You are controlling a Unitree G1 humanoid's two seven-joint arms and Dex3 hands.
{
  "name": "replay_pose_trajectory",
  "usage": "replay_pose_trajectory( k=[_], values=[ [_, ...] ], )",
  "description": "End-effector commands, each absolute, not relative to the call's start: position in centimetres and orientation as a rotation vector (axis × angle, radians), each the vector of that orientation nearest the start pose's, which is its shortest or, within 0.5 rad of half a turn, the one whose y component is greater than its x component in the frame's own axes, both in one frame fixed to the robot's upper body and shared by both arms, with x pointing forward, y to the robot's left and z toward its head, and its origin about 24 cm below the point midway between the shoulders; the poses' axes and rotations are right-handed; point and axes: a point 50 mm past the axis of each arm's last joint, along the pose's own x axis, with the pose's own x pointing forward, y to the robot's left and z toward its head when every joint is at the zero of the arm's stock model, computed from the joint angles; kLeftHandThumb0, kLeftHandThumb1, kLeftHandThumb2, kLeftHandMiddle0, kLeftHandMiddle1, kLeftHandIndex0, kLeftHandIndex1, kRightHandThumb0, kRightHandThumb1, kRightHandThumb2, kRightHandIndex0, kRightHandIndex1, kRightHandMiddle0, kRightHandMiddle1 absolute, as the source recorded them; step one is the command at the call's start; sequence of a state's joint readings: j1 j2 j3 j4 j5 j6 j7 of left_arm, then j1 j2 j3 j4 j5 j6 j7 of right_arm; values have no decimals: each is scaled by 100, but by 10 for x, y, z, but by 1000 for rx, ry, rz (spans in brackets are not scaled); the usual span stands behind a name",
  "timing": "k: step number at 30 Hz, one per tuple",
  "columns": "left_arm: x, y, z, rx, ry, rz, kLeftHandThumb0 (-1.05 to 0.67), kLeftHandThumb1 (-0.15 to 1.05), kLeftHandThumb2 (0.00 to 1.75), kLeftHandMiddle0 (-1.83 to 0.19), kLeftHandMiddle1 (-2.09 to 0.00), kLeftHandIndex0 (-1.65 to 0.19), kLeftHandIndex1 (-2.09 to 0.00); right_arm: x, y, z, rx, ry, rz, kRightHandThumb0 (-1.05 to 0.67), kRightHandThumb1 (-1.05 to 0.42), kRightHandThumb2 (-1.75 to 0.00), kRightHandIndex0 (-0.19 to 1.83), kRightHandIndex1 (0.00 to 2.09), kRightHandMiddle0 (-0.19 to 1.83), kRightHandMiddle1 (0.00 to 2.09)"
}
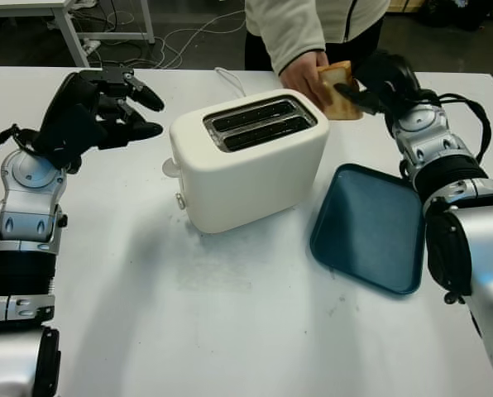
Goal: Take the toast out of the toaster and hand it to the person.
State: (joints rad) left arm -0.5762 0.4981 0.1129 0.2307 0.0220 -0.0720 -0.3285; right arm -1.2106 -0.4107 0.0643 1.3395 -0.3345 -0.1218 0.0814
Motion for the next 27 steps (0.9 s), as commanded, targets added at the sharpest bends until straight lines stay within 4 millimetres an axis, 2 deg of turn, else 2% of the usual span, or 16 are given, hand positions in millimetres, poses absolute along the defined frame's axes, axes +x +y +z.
replay_pose_trajectory(
  k=[1,4,6,10,12,18,22,27],
  values=[
    [337,227,196,521,-364,-179,-105,78,0,-90,-100,-84,-90,421,-213,183,-686,13,8,-92,-92,-43,14,0,16,0],
    [336,229,195,518,-362,-178,-105,77,0,-90,-100,-84,-90,418,-215,181,-588,-45,-17,-90,-92,-38,9,0,11,0],
    [336,231,194,505,-368,-173,-105,77,0,-90,-100,-84,-90,416,-215,179,-589,-100,-33,-89,-92,-38,11,1,11,1],
    [332,235,192,511,-379,-143,-105,78,0,-87,-103,-81,-93,400,-215,165,-535,-239,3,-82,-92,-39,13,2,11,1],
    [327,237,189,505,-382,-132,-105,79,1,-86,-104,-78,-94,385,-214,149,-486,-293,21,-79,-92,-39,18,4,14,2],
    [310,240,179,457,-354,-82,-105,79,0,-74,-114,-65,-106,324,-197,111,-181,-296,106,-63,-92,-36,8,0,7,0],
    [300,238,170,403,-326,-75,-105,76,0,-63,-118,-57,-110,294,-187,102,-54,-261,83,-54,-92,-30,5,2,4,1],
    [289,236,155,351,-270,-56,-105,75,0,-48,-131,-42,-126,268,-178,98,-39,-213,55,-56,-92,-19,15,5,11,4]
  ],
)
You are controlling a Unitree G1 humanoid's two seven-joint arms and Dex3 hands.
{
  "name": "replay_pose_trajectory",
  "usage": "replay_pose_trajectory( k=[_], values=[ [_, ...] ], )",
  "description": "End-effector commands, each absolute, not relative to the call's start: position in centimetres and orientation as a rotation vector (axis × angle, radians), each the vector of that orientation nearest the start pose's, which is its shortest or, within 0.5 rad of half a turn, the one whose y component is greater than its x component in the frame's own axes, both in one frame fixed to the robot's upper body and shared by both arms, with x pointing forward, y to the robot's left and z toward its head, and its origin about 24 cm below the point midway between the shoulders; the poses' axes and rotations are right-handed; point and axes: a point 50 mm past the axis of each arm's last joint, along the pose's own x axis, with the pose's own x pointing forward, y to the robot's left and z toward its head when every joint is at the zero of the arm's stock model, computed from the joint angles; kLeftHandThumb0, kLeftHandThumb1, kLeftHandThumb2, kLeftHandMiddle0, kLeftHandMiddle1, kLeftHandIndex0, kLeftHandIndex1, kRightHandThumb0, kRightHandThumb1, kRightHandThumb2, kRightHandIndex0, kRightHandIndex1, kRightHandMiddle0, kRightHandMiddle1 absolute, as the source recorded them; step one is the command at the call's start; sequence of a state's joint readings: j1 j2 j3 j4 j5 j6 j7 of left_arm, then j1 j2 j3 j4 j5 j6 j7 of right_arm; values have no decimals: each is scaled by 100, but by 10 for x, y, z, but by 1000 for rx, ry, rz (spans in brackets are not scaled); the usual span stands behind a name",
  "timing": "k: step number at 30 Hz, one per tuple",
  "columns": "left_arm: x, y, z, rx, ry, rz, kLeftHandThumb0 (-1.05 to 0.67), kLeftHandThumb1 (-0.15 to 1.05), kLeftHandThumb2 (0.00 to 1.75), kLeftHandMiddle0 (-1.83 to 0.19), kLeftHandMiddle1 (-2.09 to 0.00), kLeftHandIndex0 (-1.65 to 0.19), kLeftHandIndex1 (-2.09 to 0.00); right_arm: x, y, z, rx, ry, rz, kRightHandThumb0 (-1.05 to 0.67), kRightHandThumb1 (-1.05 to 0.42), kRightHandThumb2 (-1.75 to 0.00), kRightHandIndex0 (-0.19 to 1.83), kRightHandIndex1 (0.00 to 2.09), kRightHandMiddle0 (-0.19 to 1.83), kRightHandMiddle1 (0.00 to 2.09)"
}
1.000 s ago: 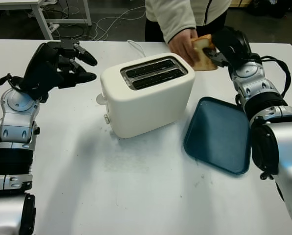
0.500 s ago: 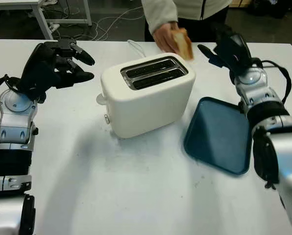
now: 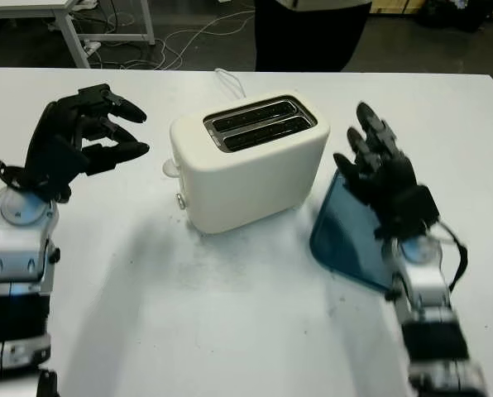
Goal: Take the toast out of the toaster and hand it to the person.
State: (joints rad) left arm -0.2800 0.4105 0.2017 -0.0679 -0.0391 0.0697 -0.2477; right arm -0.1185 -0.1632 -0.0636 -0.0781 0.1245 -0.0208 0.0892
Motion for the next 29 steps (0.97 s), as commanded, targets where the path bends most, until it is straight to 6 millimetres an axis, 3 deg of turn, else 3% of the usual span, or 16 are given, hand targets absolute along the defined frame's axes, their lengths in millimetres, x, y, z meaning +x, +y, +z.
replay_pose_trajectory(
  k=[1,7,14,19,29],
  values=[
    [287,236,151,332,-260,-46,-105,75,0,-48,-132,-41,-127,264,-176,98,-50,-209,49,-55,-92,-20,15,5,12,4],
    [273,229,122,214,-235,51,-105,76,1,-37,-146,-30,-140,251,-169,88,-71,-184,38,-54,-92,-28,19,5,18,4],
    [262,210,83,92,-183,117,-105,85,1,-17,-163,-4,-162,241,-158,73,38,-46,29,-53,-92,-28,19,3,18,2],
    [260,200,68,88,-146,128,-105,81,0,-14,-165,-2,-164,241,-156,69,28,-25,25,-52,-92,-27,21,3,20,2],
    [270,201,72,144,-158,85,-105,83,1,-32,-152,-19,-153,241,-153,67,70,-4,58,-55,-92,-29,23,2,22,1]
  ],
)
